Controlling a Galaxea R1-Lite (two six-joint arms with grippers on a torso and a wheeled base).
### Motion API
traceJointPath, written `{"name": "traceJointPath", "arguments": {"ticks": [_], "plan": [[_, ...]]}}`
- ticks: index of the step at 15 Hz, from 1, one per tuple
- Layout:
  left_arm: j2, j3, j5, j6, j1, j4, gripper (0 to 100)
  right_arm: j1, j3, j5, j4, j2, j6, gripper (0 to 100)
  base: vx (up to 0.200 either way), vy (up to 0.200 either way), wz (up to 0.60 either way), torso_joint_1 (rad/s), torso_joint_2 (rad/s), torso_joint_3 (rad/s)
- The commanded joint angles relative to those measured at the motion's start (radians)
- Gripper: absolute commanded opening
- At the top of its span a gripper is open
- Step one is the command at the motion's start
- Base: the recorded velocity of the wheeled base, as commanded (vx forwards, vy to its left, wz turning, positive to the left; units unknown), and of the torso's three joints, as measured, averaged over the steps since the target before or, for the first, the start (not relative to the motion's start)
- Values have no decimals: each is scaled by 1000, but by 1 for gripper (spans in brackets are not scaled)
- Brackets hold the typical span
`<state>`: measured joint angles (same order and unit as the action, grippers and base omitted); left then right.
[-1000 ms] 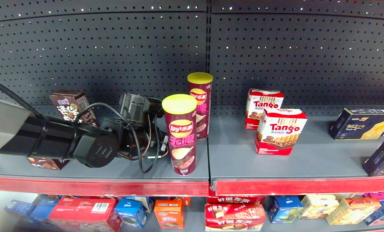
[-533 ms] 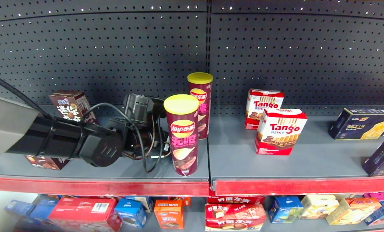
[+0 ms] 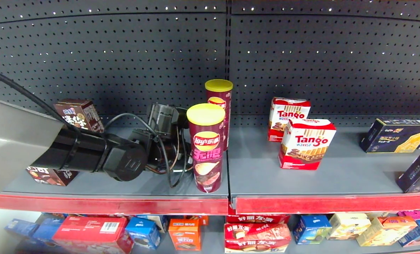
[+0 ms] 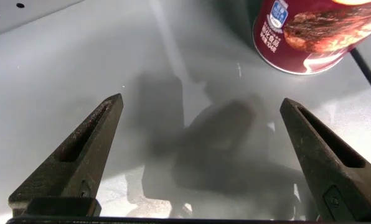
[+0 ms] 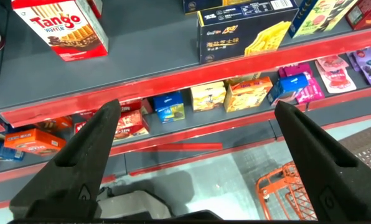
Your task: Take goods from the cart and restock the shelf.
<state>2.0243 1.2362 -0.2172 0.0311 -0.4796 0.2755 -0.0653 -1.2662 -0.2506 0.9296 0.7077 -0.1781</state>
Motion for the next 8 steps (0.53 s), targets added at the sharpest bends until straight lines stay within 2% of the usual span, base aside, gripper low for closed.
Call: {"name": "traceJointPath", "arguments": {"ticks": [1,8], "plan": [[4,5,-1,0,-1,1,100,-1,4,1,0,1,0,100,0,0,0,0,0,0],[16,25,-1,0,-5,1,100,-10,18,2,-5,3,0,100,0,0,0,0,0,0]]}}
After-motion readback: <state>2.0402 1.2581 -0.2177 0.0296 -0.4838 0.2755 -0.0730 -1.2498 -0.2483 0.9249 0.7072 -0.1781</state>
